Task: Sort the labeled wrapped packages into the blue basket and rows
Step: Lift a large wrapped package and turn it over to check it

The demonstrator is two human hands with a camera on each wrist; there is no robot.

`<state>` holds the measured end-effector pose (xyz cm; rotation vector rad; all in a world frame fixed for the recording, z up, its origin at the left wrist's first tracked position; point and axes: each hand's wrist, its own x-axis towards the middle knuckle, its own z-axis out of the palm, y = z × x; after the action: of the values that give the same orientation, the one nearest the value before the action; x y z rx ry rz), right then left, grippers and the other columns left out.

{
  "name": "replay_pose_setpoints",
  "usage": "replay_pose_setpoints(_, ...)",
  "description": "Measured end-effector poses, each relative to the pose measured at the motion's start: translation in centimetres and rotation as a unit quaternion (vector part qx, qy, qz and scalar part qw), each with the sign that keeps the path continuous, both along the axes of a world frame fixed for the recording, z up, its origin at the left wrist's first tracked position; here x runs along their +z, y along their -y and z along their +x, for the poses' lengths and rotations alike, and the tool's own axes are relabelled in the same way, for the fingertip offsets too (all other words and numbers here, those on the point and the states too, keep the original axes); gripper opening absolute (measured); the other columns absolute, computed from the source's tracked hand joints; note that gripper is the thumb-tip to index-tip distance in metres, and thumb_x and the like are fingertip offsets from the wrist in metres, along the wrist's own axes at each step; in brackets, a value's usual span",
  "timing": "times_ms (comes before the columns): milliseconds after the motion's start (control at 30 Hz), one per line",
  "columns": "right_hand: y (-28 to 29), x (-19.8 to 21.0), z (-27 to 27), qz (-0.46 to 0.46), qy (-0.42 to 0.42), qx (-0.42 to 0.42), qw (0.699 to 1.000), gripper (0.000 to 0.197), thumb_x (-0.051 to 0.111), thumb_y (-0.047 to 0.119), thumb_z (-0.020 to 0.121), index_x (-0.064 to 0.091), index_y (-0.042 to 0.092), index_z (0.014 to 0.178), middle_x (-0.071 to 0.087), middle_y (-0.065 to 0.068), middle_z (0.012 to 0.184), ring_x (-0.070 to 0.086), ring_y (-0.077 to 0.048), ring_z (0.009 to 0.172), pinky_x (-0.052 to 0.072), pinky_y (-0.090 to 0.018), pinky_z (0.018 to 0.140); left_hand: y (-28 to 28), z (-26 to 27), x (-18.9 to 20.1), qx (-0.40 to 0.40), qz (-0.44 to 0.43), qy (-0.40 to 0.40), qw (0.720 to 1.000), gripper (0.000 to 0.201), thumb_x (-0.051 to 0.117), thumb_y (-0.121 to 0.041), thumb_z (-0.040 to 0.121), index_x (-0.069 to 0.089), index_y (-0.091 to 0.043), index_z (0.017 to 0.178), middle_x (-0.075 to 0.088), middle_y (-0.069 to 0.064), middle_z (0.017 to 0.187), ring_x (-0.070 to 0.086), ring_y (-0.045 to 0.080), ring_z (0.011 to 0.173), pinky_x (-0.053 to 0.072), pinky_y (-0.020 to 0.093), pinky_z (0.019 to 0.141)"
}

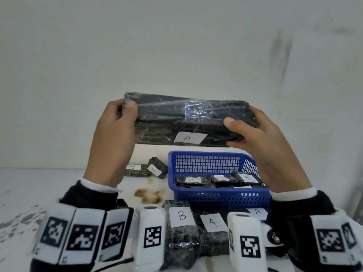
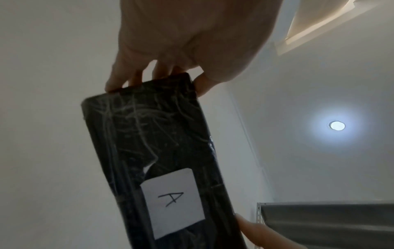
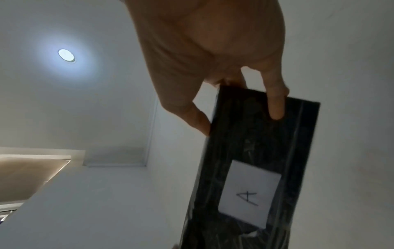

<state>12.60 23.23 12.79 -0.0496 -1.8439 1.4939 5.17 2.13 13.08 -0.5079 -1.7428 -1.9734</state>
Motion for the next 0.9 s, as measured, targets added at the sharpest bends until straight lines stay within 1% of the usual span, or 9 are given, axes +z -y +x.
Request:
replay_pose_setpoints(100,-0.5,0.2,0.4,0.008,-0.053,0.023,0.998,0.051,0.072,0.027,0.088,0.056,0.026,0.137,0.071,0.005,0.12,0.069,-0.015,0.11,0.056,-0.036,0.093,0.3,0.2,0.4,-0.035,0.028,0.003,0.999,0.011,0.043,-0.028,0.102,0.053,-0.027,0.098,0.06,-0.014,0.086,0.059,0.004,0.08,0.045,0.023,0.077)
replay_pose_setpoints(200,-0.7,0.6,0.9,0.002,-0.078,0.042,0.996,0.051,0.072,0.028,0.086,0.057,0.026,0.134,0.075,0.002,0.111,0.071,-0.018,0.105,0.056,-0.036,0.093,0.5,0.4,0.5,-0.018,0.022,-0.006,1.0,0.018,0.036,-0.041,0.103,0.046,-0.033,0.091,0.058,-0.012,0.09,0.056,0.012,0.091,0.047,0.037,0.097)
replay_pose_setpoints(367,-0.6,0.5,1.2,0.028,-0.057,0.044,0.997,0.041,0.068,0.027,0.091,0.056,0.029,0.13,0.077,0.002,0.102,0.073,-0.017,0.101,0.056,-0.037,0.094,0.7,0.7,0.3,-0.064,-0.002,0.003,0.998,0.03,0.034,-0.053,0.1,0.052,-0.038,0.119,0.06,-0.017,0.111,0.055,0.008,0.116,0.034,0.039,0.113)
replay_pose_setpoints(433,-0.4,0.4,0.8,0.048,-0.051,0.015,0.997,0.033,0.069,0.034,0.093,0.063,0.027,0.125,0.076,0.004,0.107,0.071,-0.015,0.104,0.055,-0.039,0.096,0.7,0.9,0.3,-0.102,-0.034,0.014,0.994,0.052,0.052,-0.064,0.086,0.048,-0.032,0.128,0.061,-0.019,0.111,0.057,0.003,0.112,0.038,0.033,0.107)
replay_pose_setpoints(500,-0.1,0.2,0.6,0.063,-0.033,-0.013,0.997,0.039,0.071,0.052,0.083,0.069,0.026,0.111,0.076,0.007,0.105,0.07,-0.015,0.105,0.054,-0.043,0.099,0.7,0.8,0.0,-0.092,-0.083,0.007,0.992,0.07,0.074,-0.054,0.075,0.042,-0.029,0.132,0.061,-0.02,0.11,0.059,-0.004,0.101,0.044,0.023,0.088)
replay_pose_setpoints(600,0.2,0.1,0.6,0.09,-0.02,-0.051,0.994,0.043,0.073,0.057,0.078,0.069,0.026,0.109,0.075,0.009,0.103,0.069,-0.011,0.101,0.054,-0.044,0.097,0.6,0.6,-0.2,-0.054,-0.098,-0.006,0.994,0.069,0.077,-0.039,0.072,0.042,-0.026,0.13,0.062,-0.019,0.109,0.059,-0.006,0.094,0.046,0.021,0.08)
replay_pose_setpoints(700,0.7,0.2,0.9,0.1,-0.006,-0.067,0.993,0.043,0.074,0.055,0.078,0.068,0.026,0.108,0.073,0.012,0.097,0.067,-0.004,0.091,0.055,-0.029,0.084,0.4,0.7,-0.2,-0.05,-0.091,-0.023,0.994,0.075,0.077,-0.046,0.062,0.042,-0.027,0.126,0.062,-0.02,0.107,0.06,-0.009,0.091,0.045,0.017,0.078)
replay_pose_setpoints(767,1.2,0.3,1.1,0.118,0.017,-0.079,0.99,0.049,0.074,0.059,0.073,0.066,0.026,0.109,0.07,0.015,0.095,0.062,0.003,0.085,0.045,-0.016,0.07,0.4,0.8,-0.2,-0.043,-0.081,-0.036,0.995,0.079,0.077,-0.048,0.056,0.042,-0.031,0.124,0.062,-0.02,0.106,0.061,-0.012,0.088,0.047,0.018,0.079)
replay_pose_setpoints(900,2.0,0.1,1.0,0.107,0.02,-0.09,0.99,0.056,0.077,0.062,0.068,0.063,0.026,0.11,0.068,0.016,0.095,0.06,0.005,0.083,0.04,-0.01,0.062,0.4,0.9,-0.3,-0.01,-0.098,-0.057,0.994,0.078,0.08,-0.05,0.056,0.047,-0.033,0.123,0.063,-0.023,0.105,0.058,-0.019,0.086,0.046,0.016,0.079)
